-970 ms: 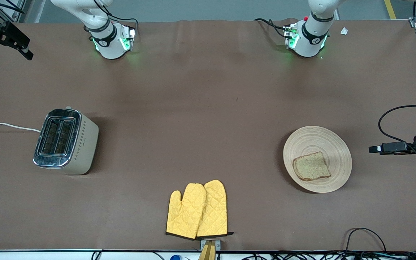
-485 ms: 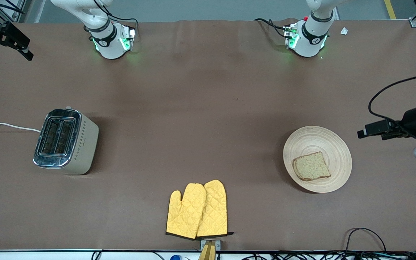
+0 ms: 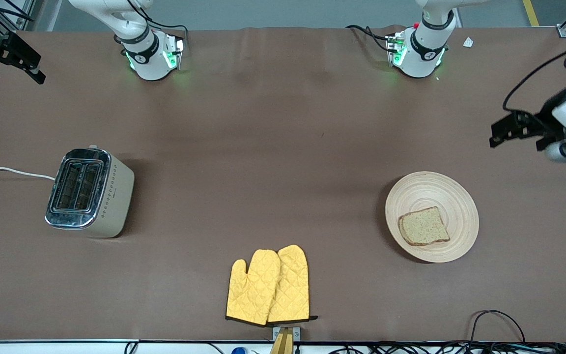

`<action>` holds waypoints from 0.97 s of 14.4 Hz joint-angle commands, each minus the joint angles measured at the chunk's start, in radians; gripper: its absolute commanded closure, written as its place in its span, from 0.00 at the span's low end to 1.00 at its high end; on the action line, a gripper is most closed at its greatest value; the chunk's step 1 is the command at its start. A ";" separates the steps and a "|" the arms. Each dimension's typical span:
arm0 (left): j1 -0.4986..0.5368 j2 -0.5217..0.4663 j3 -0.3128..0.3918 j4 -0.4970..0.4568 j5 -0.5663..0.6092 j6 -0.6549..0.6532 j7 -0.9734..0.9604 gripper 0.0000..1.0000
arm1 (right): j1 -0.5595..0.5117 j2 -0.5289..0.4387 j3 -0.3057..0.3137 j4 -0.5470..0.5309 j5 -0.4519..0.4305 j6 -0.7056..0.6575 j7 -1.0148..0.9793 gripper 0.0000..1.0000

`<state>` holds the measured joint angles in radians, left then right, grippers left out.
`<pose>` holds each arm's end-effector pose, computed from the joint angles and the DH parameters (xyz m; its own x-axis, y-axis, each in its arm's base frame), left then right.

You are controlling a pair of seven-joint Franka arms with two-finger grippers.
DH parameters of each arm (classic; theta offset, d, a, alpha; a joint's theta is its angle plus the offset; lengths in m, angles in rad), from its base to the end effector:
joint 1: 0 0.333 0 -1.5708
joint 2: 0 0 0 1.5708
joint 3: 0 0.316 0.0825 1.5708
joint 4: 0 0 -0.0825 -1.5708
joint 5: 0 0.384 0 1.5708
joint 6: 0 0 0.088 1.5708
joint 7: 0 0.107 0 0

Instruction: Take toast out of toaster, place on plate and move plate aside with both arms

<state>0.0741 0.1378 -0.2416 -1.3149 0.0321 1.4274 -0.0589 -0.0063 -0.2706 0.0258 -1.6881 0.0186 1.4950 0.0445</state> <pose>0.5752 -0.0814 0.6547 0.9945 -0.1023 -0.0214 -0.1023 -0.9948 -0.0003 0.4578 0.0131 0.6998 0.9968 -0.0240 0.0768 -0.0230 -0.9996 -0.0149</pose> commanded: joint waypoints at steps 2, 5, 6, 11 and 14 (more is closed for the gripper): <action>-0.013 -0.157 0.022 -0.150 0.022 -0.021 0.014 0.00 | 0.002 0.007 -0.003 0.011 -0.003 0.004 0.008 0.00; -0.049 -0.245 0.082 -0.259 0.014 -0.027 0.019 0.00 | 0.002 0.010 -0.003 0.011 -0.003 0.002 0.008 0.00; -0.056 -0.260 0.087 -0.285 0.014 -0.025 0.016 0.00 | 0.002 0.010 -0.003 0.011 -0.003 0.002 0.008 0.00; -0.054 -0.274 0.090 -0.296 0.002 0.013 0.019 0.00 | 0.002 0.013 -0.003 0.010 -0.002 -0.002 0.008 0.00; -0.046 -0.216 0.090 -0.219 0.002 0.005 0.022 0.00 | -0.014 0.013 -0.007 0.008 -0.008 -0.010 0.002 0.00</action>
<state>0.0319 -0.1128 -0.1625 -1.5882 0.0385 1.4369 -0.0500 -0.0072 -0.2628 0.0224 -1.6881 0.0185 1.4963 0.0449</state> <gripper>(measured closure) 0.000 0.000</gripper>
